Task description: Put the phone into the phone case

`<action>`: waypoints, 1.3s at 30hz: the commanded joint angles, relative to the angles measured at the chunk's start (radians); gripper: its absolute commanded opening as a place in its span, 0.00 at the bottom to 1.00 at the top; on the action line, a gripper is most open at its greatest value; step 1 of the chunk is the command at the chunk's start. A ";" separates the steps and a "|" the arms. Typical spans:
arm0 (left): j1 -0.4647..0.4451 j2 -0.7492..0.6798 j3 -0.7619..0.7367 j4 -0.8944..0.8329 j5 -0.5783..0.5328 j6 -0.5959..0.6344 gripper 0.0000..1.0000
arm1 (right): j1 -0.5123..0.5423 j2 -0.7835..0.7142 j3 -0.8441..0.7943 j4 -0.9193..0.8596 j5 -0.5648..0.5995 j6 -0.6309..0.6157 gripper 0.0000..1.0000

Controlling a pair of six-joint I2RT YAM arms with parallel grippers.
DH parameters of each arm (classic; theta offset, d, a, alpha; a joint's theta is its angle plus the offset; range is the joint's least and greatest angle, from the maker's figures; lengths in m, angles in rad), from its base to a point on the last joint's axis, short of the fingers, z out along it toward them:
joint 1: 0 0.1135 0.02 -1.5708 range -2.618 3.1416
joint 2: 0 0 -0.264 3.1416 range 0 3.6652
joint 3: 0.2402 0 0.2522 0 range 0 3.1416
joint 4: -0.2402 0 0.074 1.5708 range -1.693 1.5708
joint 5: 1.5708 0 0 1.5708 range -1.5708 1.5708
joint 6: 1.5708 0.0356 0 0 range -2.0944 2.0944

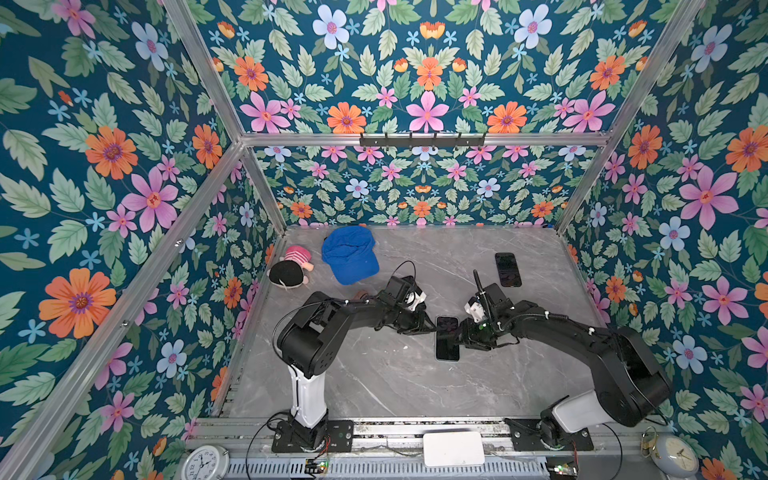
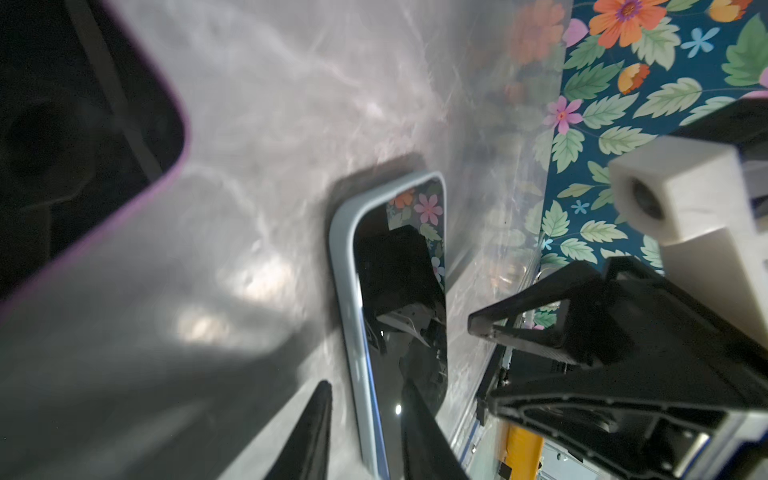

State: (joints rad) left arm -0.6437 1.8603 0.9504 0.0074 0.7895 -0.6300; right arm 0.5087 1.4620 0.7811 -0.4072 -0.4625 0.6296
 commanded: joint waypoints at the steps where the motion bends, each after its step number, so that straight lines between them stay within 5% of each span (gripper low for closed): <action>1: -0.010 -0.060 -0.038 -0.120 0.002 -0.042 0.29 | 0.036 -0.029 -0.002 -0.013 0.056 0.110 0.54; 11: -0.096 -0.106 -0.081 -0.068 0.016 -0.169 0.24 | 0.070 -0.050 -0.084 0.088 0.025 0.169 0.50; 39: -0.128 -0.026 -0.033 -0.176 -0.028 -0.129 0.14 | 0.079 -0.002 -0.121 0.168 -0.004 0.162 0.49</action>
State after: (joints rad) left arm -0.7723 1.8263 0.9146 -0.1345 0.7830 -0.7776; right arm 0.5842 1.4559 0.6609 -0.2604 -0.4595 0.7815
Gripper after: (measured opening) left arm 0.141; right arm 0.491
